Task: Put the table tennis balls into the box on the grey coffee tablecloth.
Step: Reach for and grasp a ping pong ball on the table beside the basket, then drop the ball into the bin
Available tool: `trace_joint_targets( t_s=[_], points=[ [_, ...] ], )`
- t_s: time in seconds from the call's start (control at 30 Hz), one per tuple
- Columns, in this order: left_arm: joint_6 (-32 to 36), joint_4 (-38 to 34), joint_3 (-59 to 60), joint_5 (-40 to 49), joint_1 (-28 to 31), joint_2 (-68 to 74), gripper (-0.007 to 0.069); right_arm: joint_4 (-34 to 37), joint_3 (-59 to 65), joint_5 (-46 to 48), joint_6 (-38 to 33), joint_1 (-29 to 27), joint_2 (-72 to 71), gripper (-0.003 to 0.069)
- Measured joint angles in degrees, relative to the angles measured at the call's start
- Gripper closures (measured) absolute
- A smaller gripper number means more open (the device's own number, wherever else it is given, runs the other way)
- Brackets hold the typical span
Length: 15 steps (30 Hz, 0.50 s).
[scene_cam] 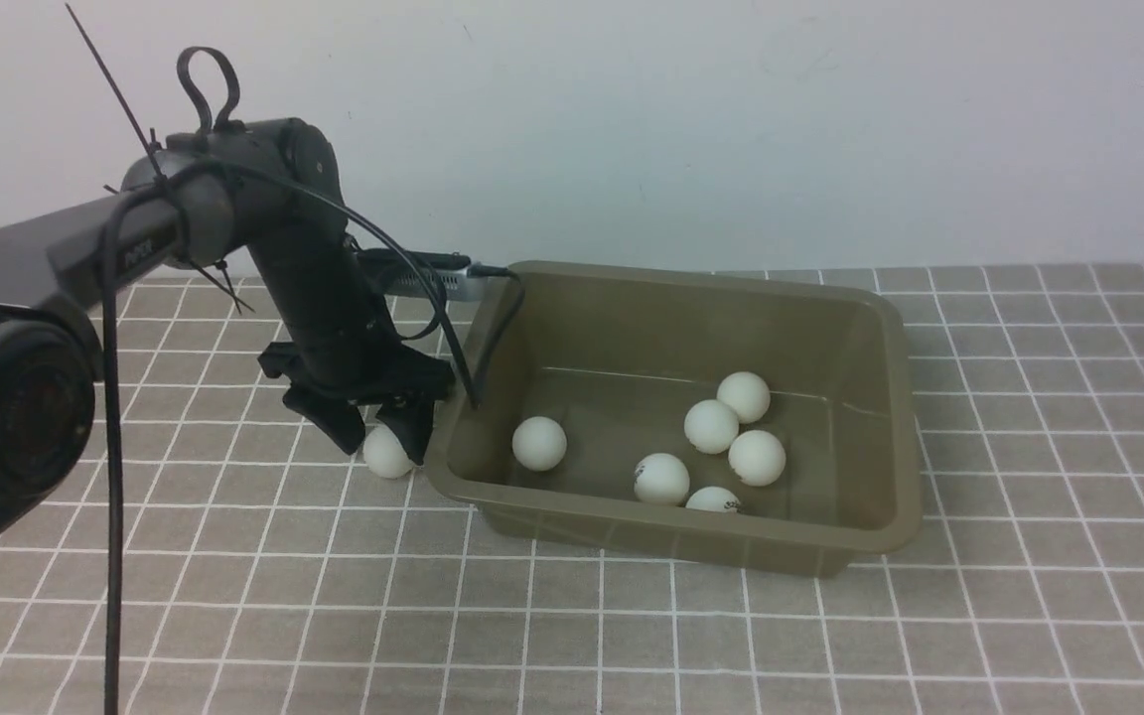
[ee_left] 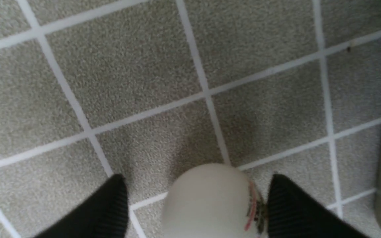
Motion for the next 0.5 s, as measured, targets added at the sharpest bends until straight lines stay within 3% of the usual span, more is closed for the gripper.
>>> trace_joint_targets(
  t_s=[0.03,0.27,0.5],
  points=[
    [0.0,0.27,0.0,0.0,0.0,0.0,0.0287,-0.28,0.0,-0.14,0.0,0.0,0.0,0.0604],
    [-1.39,3.65,-3.67,0.03,-0.06,-3.92,0.0271,-0.53,0.0,-0.32,0.0,0.0,0.0,0.0604],
    [1.36,-6.28,-8.0,-0.11,-5.1,-10.64,0.0271,-0.66,0.0,-1.59,0.0,0.0,0.0,0.0604]
  ],
)
